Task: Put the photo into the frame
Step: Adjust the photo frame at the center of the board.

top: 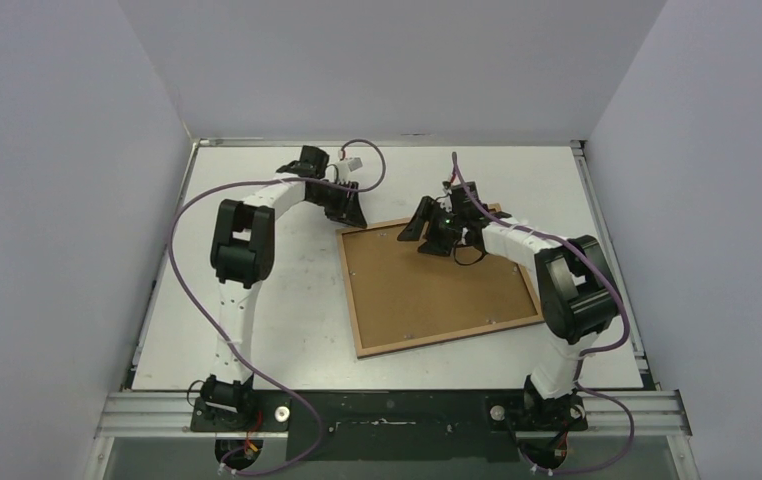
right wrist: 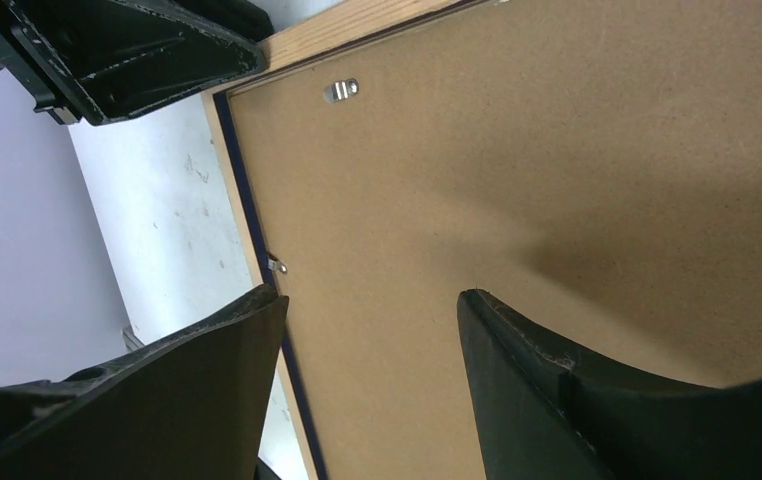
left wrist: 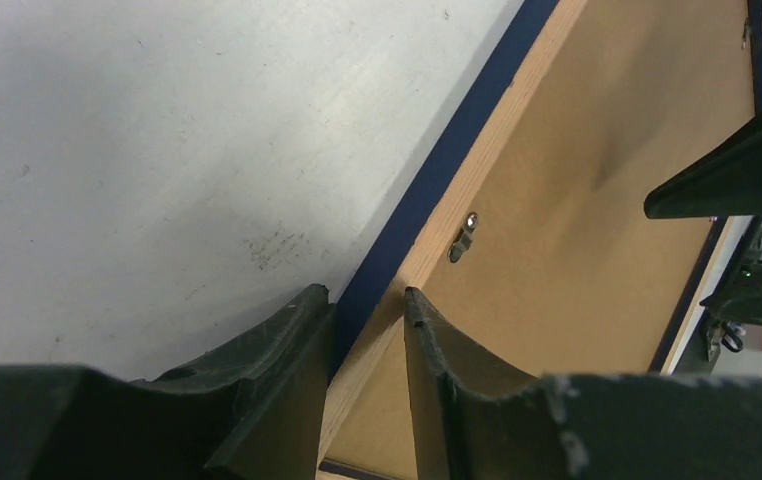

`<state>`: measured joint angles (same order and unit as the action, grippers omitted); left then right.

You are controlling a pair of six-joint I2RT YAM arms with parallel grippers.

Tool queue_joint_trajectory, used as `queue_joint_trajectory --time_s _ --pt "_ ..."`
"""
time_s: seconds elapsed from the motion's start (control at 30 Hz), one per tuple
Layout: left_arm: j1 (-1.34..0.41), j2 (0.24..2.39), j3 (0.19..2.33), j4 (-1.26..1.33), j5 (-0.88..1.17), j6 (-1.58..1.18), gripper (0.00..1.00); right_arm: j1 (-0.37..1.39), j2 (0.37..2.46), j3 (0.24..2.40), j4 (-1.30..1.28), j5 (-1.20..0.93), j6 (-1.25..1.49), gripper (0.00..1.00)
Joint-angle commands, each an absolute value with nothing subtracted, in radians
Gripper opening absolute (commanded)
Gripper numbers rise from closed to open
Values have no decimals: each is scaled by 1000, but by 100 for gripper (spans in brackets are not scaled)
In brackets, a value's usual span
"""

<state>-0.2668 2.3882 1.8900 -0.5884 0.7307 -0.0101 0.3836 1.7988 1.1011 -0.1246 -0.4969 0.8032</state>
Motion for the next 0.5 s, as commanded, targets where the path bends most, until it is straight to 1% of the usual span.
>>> queue_joint_trajectory --time_s 0.0,0.2,0.47 --pt "-266 2351 1829 -533 752 5 31 376 1823 1142 -64 -494 828 64" --pt "-263 2305 1729 -532 763 8 22 367 1929 1245 -75 -465 824 64" --pt "-239 2130 1453 -533 785 49 16 380 2156 1502 -129 -460 792 64"
